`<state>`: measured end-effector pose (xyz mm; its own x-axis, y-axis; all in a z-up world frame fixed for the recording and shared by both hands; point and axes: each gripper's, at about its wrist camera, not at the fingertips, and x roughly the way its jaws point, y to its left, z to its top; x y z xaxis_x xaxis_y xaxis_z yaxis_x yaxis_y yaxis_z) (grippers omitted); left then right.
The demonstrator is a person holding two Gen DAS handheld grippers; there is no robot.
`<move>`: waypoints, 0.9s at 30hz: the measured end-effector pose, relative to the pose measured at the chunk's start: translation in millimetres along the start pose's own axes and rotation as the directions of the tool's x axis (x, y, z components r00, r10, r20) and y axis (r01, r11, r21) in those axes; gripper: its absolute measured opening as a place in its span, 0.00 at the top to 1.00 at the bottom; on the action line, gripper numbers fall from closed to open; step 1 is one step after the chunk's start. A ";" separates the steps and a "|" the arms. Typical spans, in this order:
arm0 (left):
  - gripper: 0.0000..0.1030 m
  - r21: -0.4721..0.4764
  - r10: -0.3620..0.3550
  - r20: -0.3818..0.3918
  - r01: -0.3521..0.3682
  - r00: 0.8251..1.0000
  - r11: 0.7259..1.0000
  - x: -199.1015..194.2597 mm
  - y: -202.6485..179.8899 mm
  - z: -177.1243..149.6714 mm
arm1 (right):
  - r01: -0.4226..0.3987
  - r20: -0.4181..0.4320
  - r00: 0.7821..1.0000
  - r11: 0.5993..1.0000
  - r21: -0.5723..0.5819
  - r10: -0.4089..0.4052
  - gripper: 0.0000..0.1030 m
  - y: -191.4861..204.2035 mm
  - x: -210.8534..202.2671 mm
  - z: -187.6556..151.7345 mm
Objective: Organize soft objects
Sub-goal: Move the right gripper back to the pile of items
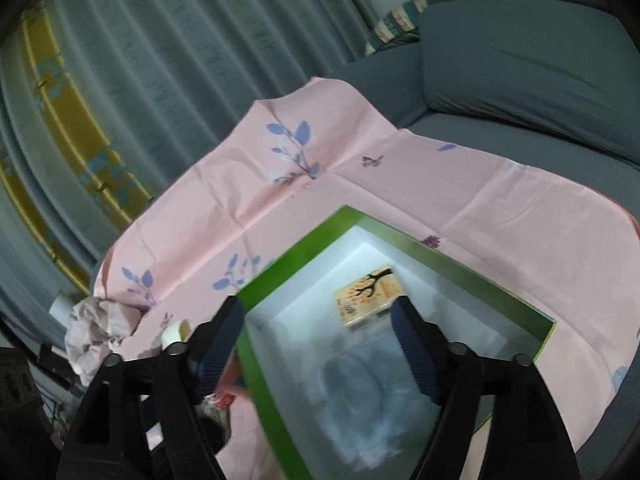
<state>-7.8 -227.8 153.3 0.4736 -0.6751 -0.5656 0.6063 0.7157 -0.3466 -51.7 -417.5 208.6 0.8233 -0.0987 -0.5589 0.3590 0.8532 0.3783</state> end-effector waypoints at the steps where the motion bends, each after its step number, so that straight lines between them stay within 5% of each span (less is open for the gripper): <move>1: 0.07 -0.005 0.009 0.001 -0.009 1.000 1.000 -6.3 3.5 -1.3 | -0.004 0.002 1.000 1.000 -0.013 0.004 0.17 5.1 -1.4 -1.4; 6: 0.05 -0.075 0.103 0.012 -0.102 0.995 0.992 -44.0 34.2 -14.2 | 0.005 0.014 1.000 0.995 -0.095 -0.003 0.07 32.8 -7.6 -9.9; 15: 0.04 -0.211 0.271 0.007 -0.263 0.963 0.941 -100.9 97.0 -46.3 | -0.015 0.008 1.000 0.972 -0.233 0.017 0.07 84.0 -10.3 -29.1; 27: 0.04 -0.401 0.442 -0.086 -0.437 0.893 0.805 -111.9 182.4 -90.6 | 0.011 -0.034 0.999 0.908 -0.418 -0.028 0.07 143.4 7.0 -69.8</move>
<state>-8.1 -5.5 85.6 0.6359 -0.2709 -0.7226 0.0249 0.9431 -0.3316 -25.1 -260.1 207.4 0.7978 -0.1047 -0.5938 0.1513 0.9881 0.0291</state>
